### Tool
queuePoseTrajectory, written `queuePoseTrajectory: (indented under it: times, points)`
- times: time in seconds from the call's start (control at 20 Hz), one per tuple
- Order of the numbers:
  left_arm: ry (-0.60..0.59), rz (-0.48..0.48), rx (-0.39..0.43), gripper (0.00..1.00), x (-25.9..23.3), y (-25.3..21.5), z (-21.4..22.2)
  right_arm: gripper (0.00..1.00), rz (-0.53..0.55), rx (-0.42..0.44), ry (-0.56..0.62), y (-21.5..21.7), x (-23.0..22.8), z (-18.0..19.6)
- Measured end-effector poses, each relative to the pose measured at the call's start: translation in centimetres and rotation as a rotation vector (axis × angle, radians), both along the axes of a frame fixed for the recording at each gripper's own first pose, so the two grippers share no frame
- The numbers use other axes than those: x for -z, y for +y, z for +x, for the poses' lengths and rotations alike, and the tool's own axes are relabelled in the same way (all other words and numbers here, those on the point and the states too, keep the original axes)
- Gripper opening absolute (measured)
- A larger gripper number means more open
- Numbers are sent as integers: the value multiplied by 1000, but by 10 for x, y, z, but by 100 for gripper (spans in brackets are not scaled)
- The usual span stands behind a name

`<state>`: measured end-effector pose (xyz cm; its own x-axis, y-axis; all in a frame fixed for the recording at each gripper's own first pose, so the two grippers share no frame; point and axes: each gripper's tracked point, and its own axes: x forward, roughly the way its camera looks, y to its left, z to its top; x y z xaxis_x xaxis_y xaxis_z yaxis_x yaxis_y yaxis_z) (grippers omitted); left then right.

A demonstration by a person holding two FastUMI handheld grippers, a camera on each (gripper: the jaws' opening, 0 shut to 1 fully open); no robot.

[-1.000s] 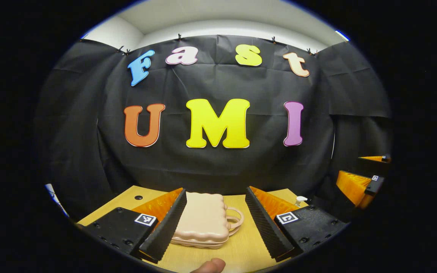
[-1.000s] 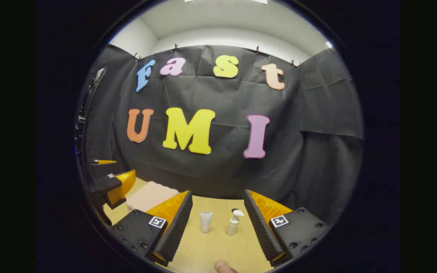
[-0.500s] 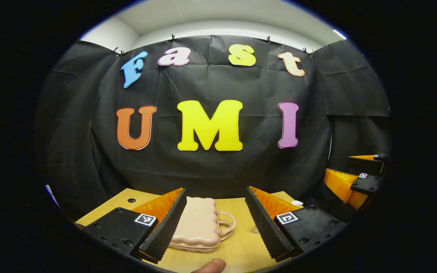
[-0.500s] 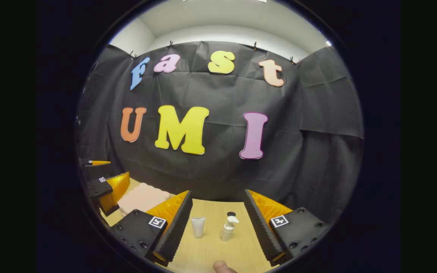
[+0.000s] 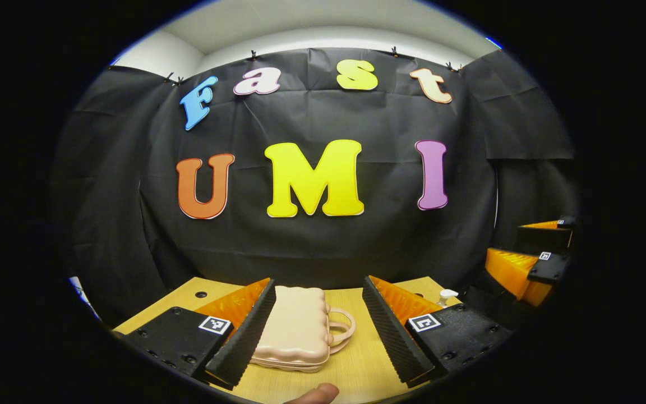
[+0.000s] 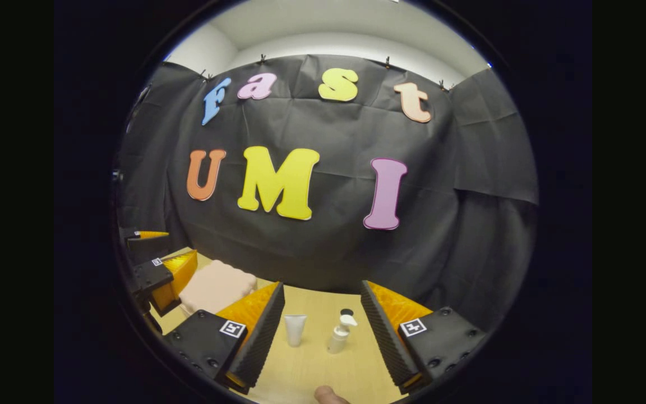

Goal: First open the suitcase, pack the skin care products into it, and then close the suitcase.

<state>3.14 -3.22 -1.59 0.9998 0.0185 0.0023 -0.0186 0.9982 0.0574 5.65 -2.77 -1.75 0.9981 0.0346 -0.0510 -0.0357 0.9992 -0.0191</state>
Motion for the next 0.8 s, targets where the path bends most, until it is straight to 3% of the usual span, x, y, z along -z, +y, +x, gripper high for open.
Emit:
queuePoseTrajectory:
  times: [0.5, 0.65, 0.8]
  points:
    - [162, 206, -62, 98, 98, 18, 50, 81, -20, 88, 55, -66, 37, -1]
    - [184, 334, -62, 98, 120, 14, 61, 81, -30, 93, 66, -79, 49, 0]
    - [194, 527, -41, 98, 138, 6, 73, 81, -23, 78, 86, -85, 63, 3]
